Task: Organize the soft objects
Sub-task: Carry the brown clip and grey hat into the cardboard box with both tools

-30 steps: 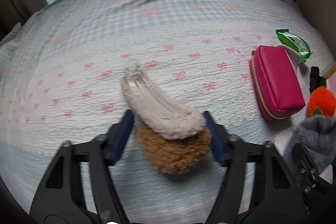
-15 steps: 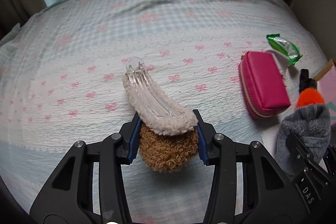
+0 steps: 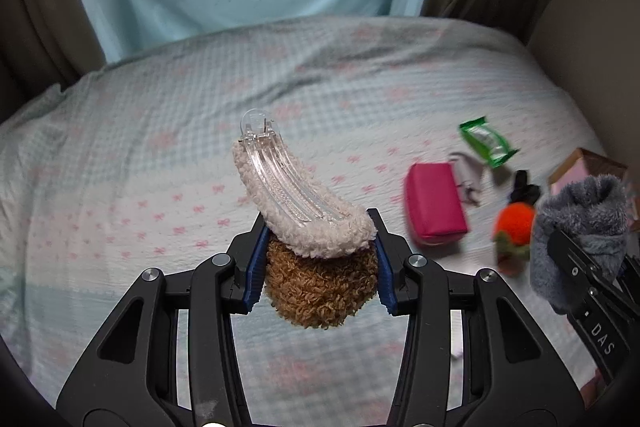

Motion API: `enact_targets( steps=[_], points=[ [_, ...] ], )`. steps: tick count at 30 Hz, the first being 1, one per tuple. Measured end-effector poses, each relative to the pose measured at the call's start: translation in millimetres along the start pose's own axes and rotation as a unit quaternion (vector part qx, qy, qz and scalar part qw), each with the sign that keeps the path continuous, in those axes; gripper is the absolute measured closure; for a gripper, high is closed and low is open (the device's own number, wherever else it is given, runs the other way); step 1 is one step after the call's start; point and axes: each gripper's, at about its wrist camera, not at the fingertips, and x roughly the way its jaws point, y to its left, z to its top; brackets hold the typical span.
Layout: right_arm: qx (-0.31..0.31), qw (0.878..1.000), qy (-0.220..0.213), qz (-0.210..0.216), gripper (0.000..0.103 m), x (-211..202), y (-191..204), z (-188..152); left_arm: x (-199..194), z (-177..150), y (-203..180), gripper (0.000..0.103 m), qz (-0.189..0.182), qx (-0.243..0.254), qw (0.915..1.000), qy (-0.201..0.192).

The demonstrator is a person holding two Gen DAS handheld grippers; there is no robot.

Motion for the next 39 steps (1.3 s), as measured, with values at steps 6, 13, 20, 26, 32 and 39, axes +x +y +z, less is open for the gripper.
enact_targets(
  steps=[6,13,20,26,32,39],
  points=[
    [0.010,0.999,-0.029,0.011,0.055,-57,-16,16,-62,17,-24,0.062,-0.005,0.027,0.9992,-0.028],
    [0.031,0.998,-0.052,-0.003,0.055,-111,-64,37,-117,26,-84,0.062,-0.024,0.044,0.9972,-0.055],
    [0.036,0.997,-0.070,-0.006,0.055,-145,-155,67,-153,34,-175,0.062,-0.034,0.038,0.9962,-0.070],
    [0.029,0.997,-0.077,-0.007,0.055,-153,-242,91,-160,45,-266,0.062,-0.041,0.031,0.9960,-0.073],
    [0.021,0.998,-0.052,-0.009,0.055,-136,-334,115,-144,49,-361,0.062,-0.052,0.033,0.9965,-0.058],
    [0.041,0.999,0.003,-0.016,0.055,-89,-406,125,-95,38,-460,0.062,-0.073,0.065,0.9952,-0.001]
  ],
)
